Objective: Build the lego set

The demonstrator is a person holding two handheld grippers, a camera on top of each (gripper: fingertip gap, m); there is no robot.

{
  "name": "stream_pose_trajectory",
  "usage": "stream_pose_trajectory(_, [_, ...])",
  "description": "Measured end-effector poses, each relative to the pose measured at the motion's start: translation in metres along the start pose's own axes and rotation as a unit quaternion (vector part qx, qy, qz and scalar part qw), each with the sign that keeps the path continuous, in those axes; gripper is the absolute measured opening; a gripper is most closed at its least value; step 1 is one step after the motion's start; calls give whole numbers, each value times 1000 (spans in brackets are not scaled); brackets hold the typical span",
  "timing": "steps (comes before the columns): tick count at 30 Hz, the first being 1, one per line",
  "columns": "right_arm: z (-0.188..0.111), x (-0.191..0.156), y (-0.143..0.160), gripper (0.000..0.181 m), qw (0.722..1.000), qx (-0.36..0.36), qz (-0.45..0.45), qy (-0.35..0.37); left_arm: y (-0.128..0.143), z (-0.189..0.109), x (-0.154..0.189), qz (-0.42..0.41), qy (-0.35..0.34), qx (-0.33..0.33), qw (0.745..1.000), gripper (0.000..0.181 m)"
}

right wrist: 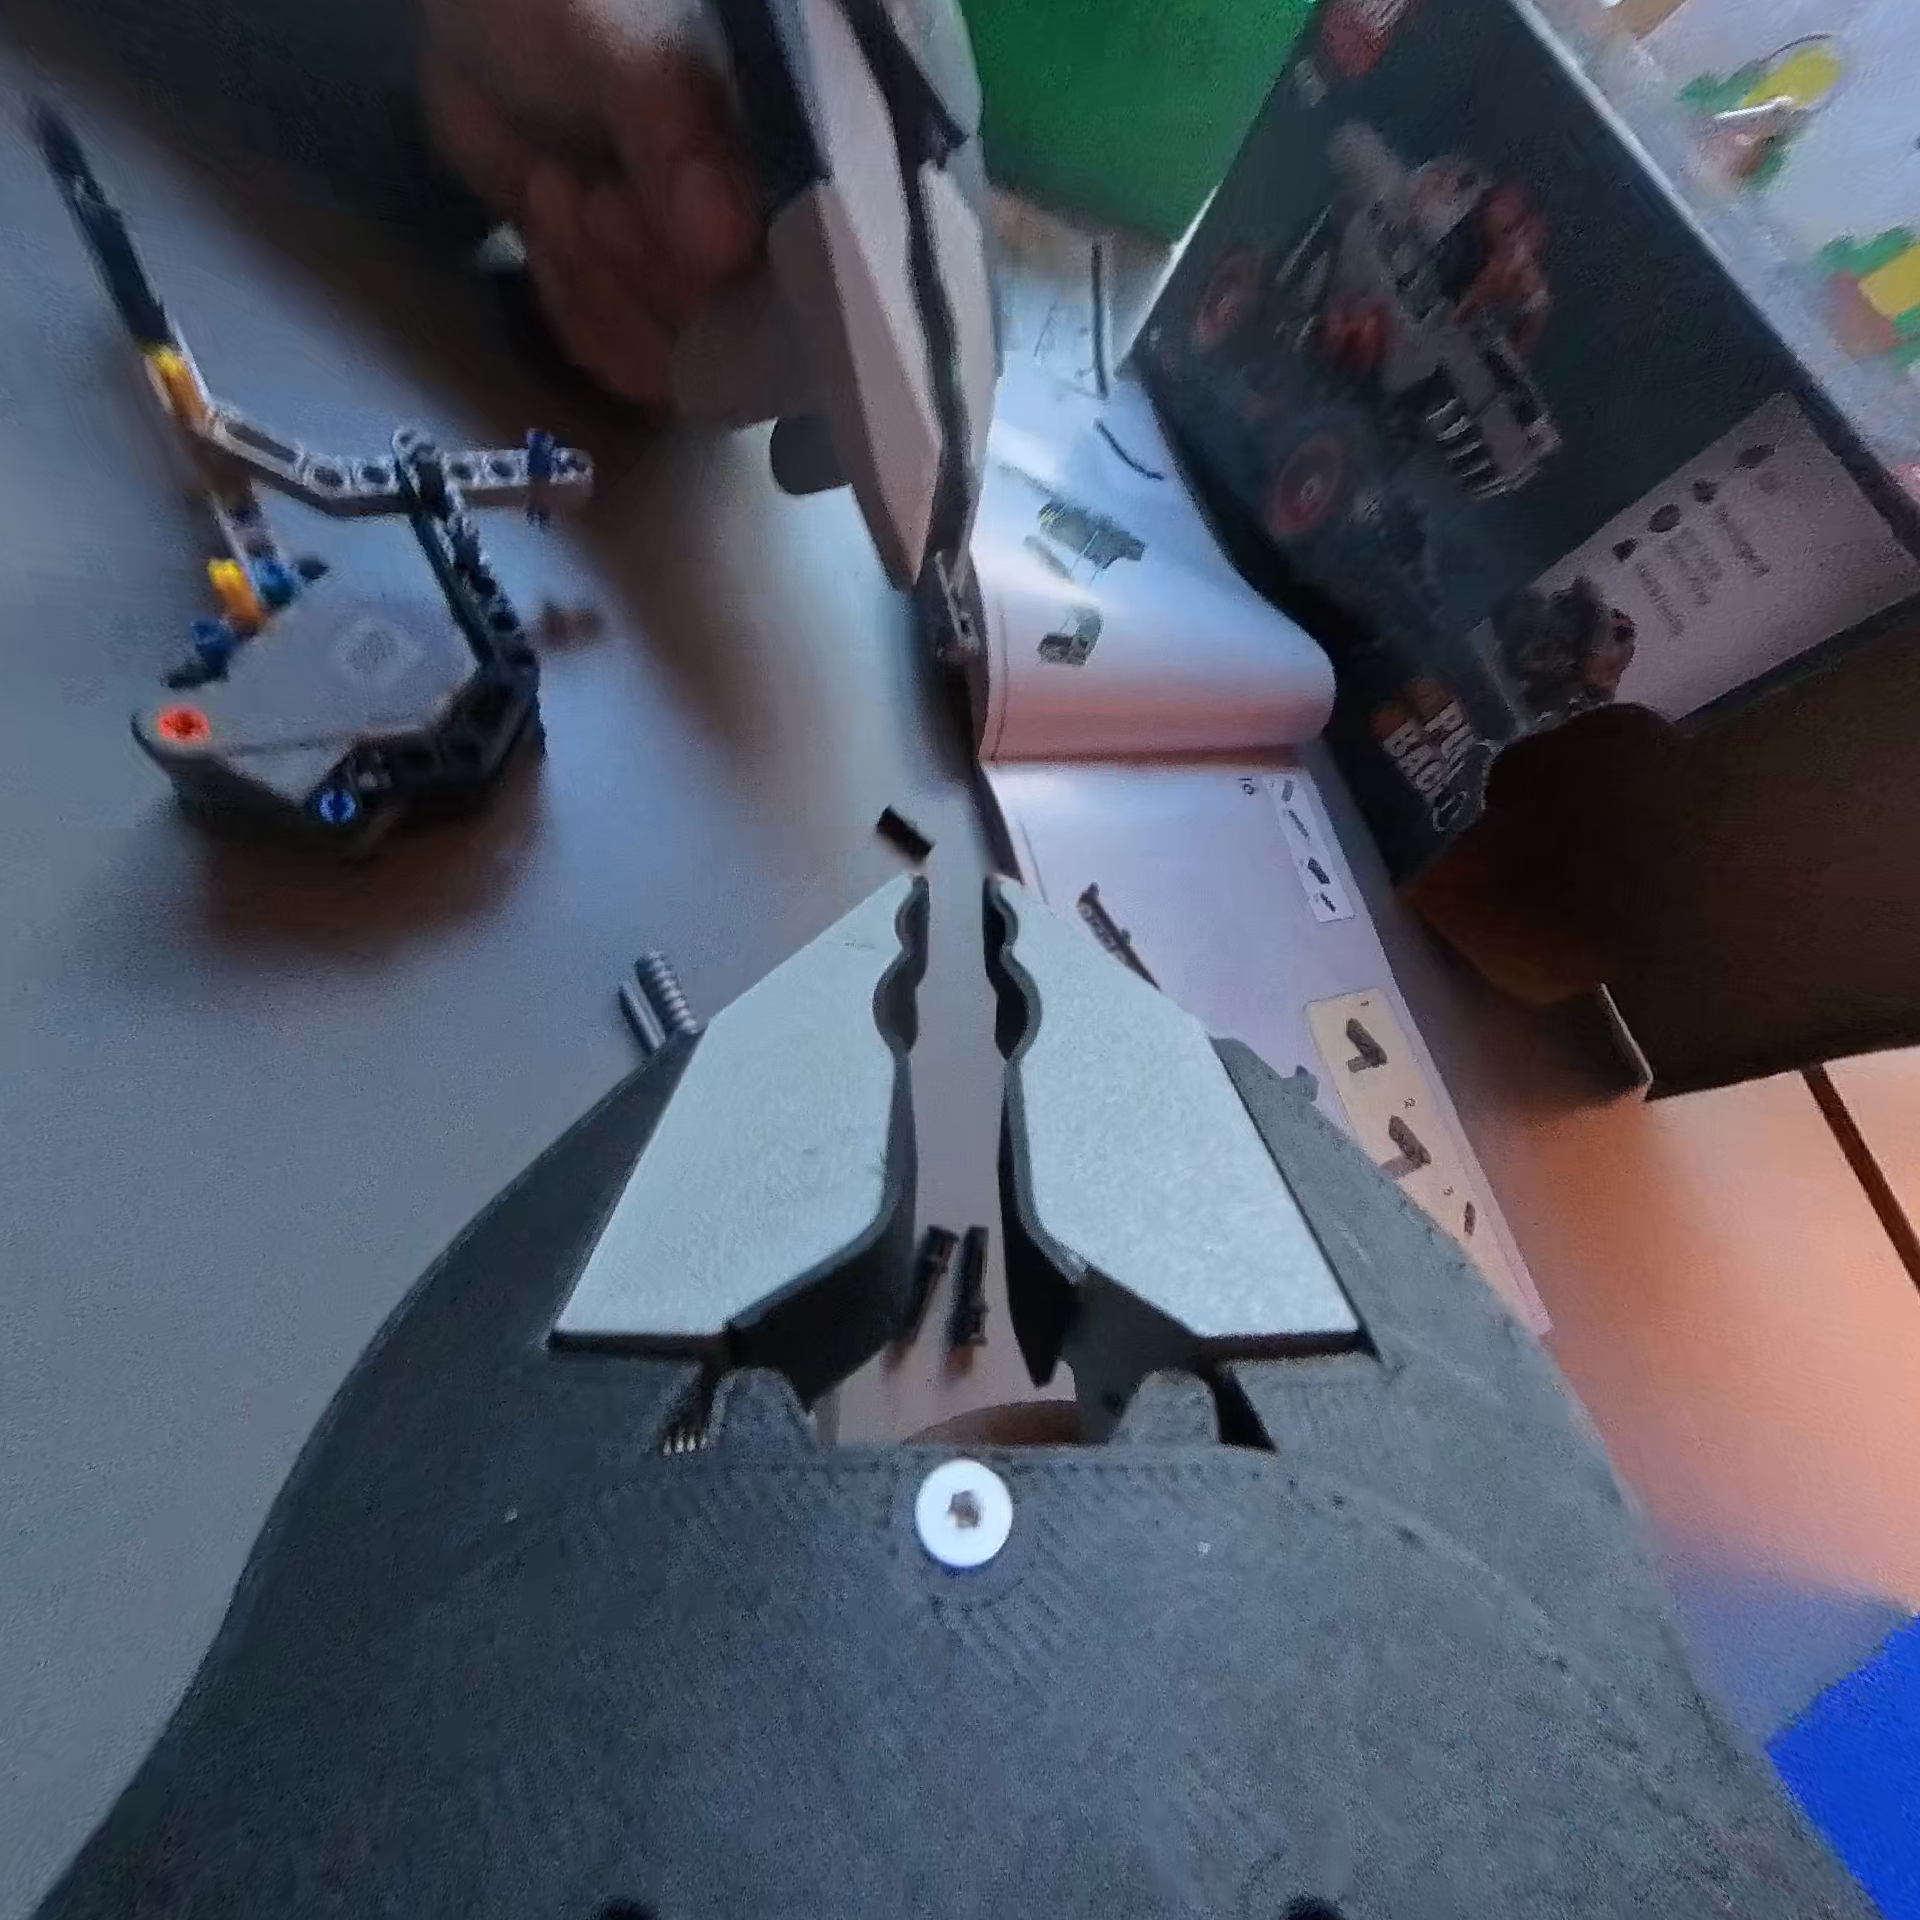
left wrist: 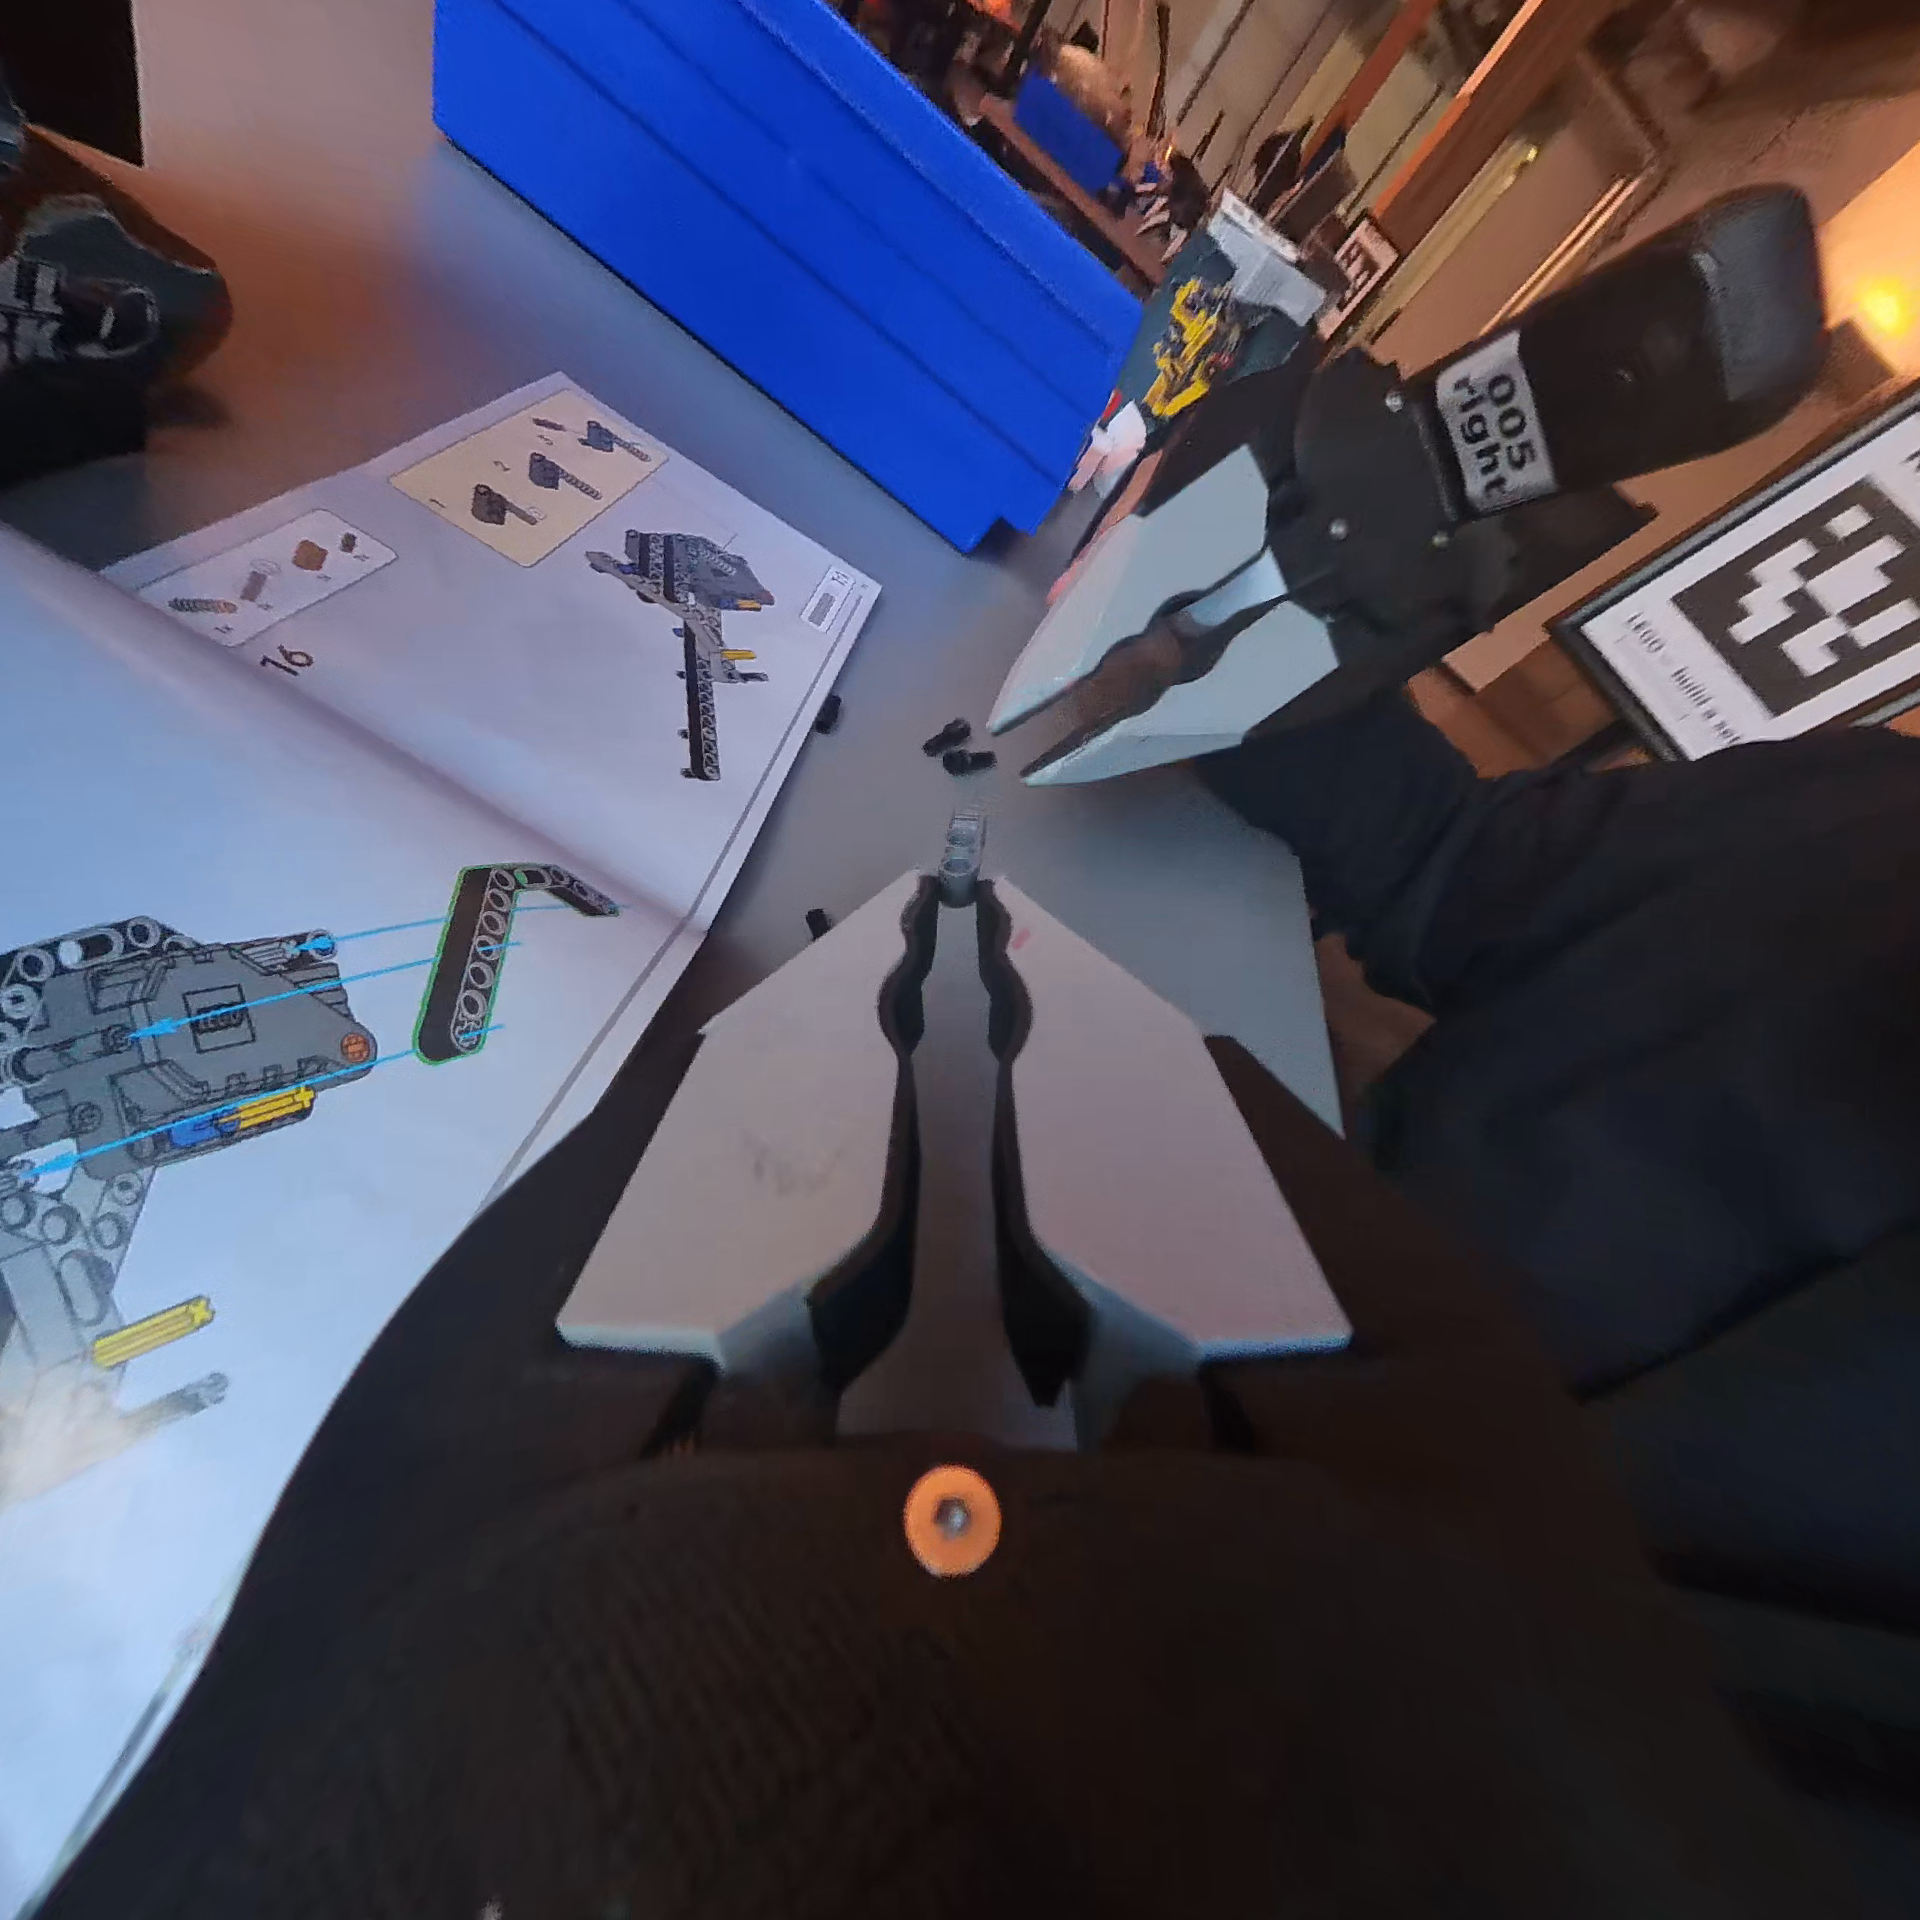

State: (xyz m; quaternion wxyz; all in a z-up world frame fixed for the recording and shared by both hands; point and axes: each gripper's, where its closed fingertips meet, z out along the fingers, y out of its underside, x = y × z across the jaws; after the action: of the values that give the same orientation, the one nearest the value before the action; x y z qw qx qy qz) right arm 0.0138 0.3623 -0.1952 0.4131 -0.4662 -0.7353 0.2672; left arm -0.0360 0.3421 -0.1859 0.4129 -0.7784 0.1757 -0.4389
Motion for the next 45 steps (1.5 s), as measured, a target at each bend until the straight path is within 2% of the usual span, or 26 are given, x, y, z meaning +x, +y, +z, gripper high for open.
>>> stream_pose_trajectory(4, [-3,-17,5,8,998,-9,-4,-54,5,0,-4,40,-28,-21,999,6])
stream_pose_trajectory(8, [-7,-16,6,8,999,-9,-8,-51,13,2,-9,116,-75,-56,989,6])
stream_pose_trajectory(11, [-7,-9,-1,8,999,11,-2,-30,18,5,-6,144,-80,-72,984,6])
stream_pose_trajectory(17, [4,-15,-22,12,997,68,15,-19,17,9,12,129,-25,-56,990,5])
stream_pose_trajectory(20, [7,-20,-24,12,997,71,-7,-11,17,10,17,131,-11,-54,990,5])
stream_pose_trajectory(24, [9,-23,-27,14,995,72,-61,20,21,14,28,93,25,-59,994,5])
stream_pose_trajectory(29, [15,-31,-21,13,992,49,-115,29,19,14,26,39,41,-51,997,5])
stream_pose_trajectory(36, [17,-30,-20,9,991,45,-123,37,21,15,28,27,50,-58,997,5])
stream_pose_trajectory(45, [18,-31,-23,17,987,49,-143,51,28,17,29,17,53,-78,995,5])
